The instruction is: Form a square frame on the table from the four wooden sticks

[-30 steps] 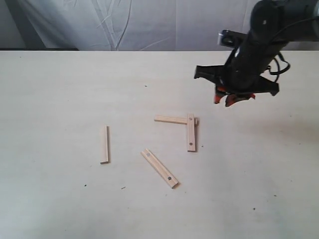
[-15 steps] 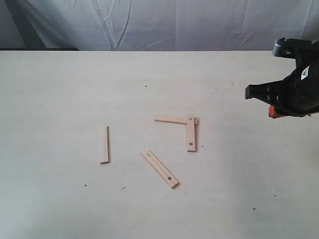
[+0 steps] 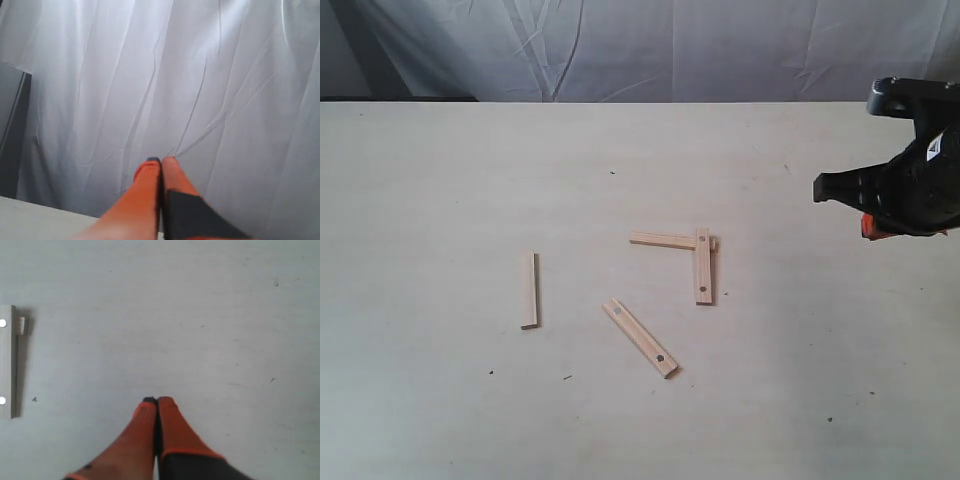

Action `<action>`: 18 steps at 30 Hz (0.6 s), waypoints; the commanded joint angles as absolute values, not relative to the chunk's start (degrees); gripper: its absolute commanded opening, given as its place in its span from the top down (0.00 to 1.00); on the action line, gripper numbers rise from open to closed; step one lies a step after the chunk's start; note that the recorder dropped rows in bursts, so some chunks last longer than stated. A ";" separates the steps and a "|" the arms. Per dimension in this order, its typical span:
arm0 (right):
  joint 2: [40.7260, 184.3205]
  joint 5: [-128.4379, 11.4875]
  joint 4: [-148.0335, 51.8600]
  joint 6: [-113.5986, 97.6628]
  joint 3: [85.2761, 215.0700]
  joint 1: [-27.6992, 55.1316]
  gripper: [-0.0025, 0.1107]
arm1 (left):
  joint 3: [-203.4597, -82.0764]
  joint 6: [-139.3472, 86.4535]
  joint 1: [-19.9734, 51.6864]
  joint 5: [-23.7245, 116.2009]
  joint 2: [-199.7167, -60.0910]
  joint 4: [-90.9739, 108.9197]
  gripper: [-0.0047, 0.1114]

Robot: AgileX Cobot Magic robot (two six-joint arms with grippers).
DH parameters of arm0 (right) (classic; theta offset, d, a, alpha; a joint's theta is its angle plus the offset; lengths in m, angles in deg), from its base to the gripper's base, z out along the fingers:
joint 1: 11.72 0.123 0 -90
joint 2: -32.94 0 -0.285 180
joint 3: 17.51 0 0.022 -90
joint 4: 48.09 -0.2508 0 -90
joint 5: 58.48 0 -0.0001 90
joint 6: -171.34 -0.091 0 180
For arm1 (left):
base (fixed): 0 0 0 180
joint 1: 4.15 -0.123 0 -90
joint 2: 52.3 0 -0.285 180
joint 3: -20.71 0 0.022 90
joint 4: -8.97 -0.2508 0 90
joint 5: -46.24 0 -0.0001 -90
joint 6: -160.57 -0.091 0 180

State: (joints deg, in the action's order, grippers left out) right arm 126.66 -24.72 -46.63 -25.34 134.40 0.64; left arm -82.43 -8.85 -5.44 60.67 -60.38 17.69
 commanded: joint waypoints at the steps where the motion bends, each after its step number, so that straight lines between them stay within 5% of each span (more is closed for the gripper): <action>1: 126.26 -24.95 -46.72 -23.63 134.15 0.35 0.98 | -96.35 -7.08 -5.71 40.02 -66.47 17.83 0.96; 7: 126.26 -26.16 -47.15 -23.63 134.15 0.35 0.98 | -124.70 -12.10 -5.71 6.20 -110.72 6.83 0.96; 12: 126.26 -26.17 -47.29 -23.49 134.15 0.35 0.98 | -126.14 -12.44 6.08 19.38 -144.71 15.35 0.96; 18: 126.26 -27.21 -47.29 -23.39 134.15 0.35 0.98 | -129.00 -7.42 15.49 27.04 -157.12 15.48 0.95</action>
State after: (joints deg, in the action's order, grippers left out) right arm 126.66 -26.16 -47.35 -23.89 134.40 0.64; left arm -128.18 -8.23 13.80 25.05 -155.17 14.95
